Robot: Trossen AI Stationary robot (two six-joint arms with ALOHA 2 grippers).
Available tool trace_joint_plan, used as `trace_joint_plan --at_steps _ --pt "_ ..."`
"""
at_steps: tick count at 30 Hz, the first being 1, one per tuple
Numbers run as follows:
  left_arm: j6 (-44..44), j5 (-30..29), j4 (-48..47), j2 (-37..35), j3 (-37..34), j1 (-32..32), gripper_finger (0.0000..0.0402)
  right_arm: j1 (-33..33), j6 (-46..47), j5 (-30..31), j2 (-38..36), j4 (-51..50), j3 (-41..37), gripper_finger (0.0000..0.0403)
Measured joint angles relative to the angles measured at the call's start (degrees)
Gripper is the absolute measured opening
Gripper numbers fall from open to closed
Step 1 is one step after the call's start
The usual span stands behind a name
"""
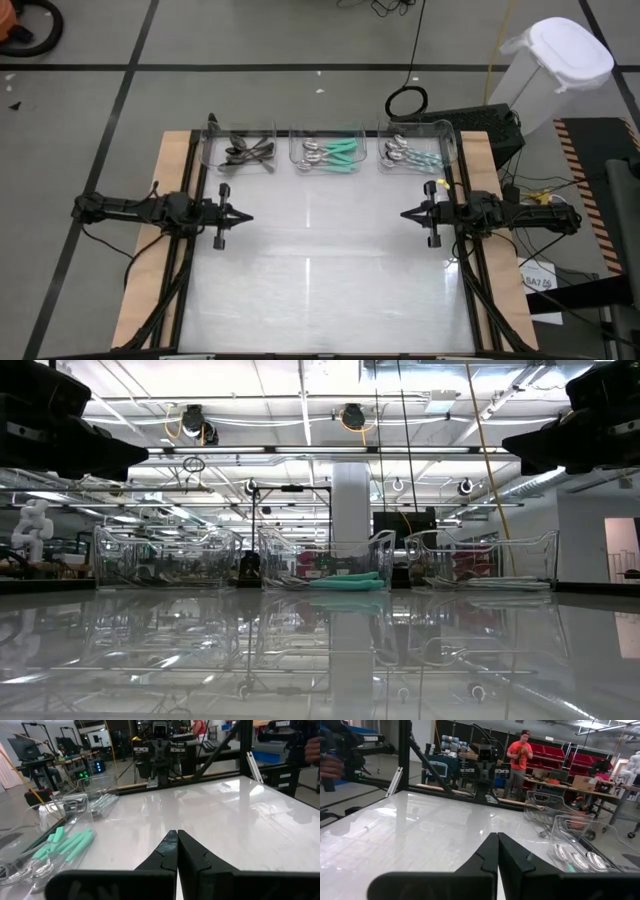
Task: Sort silverware by color (type)
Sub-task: Return to Home Position
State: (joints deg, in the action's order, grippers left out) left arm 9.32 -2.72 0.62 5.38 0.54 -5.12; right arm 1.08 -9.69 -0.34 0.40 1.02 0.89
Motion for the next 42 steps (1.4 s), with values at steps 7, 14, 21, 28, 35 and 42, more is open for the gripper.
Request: trace_joint_plan --at_steps 7,14,21,28,35,42 --pt "-1.14 -0.06 0.00 -0.02 -0.01 -0.01 0.0001 0.00 0.00 0.07 0.00 -0.07 0.00 0.0000" --pt "-5.20 2.24 -0.20 -0.02 -0.02 -0.21 0.0001 0.00 0.00 0.13 0.00 0.23 0.00 0.0000" --pt "-3.68 6.75 0.89 -0.19 -0.09 -1.54 0.0001 -0.01 0.00 0.23 0.00 0.59 0.00 0.0000" --pt "2.18 10.17 6.60 -0.26 -0.09 -1.70 0.0001 0.00 0.00 0.26 0.00 0.68 0.00 0.0000" --pt "0.07 8.94 1.99 -0.26 -0.09 2.43 0.0001 0.00 0.02 0.26 0.00 0.76 0.00 0.0000" --pt "-2.26 12.96 2.51 -0.26 -0.09 6.11 0.0001 0.00 0.02 0.28 0.00 0.81 0.00 0.0000"
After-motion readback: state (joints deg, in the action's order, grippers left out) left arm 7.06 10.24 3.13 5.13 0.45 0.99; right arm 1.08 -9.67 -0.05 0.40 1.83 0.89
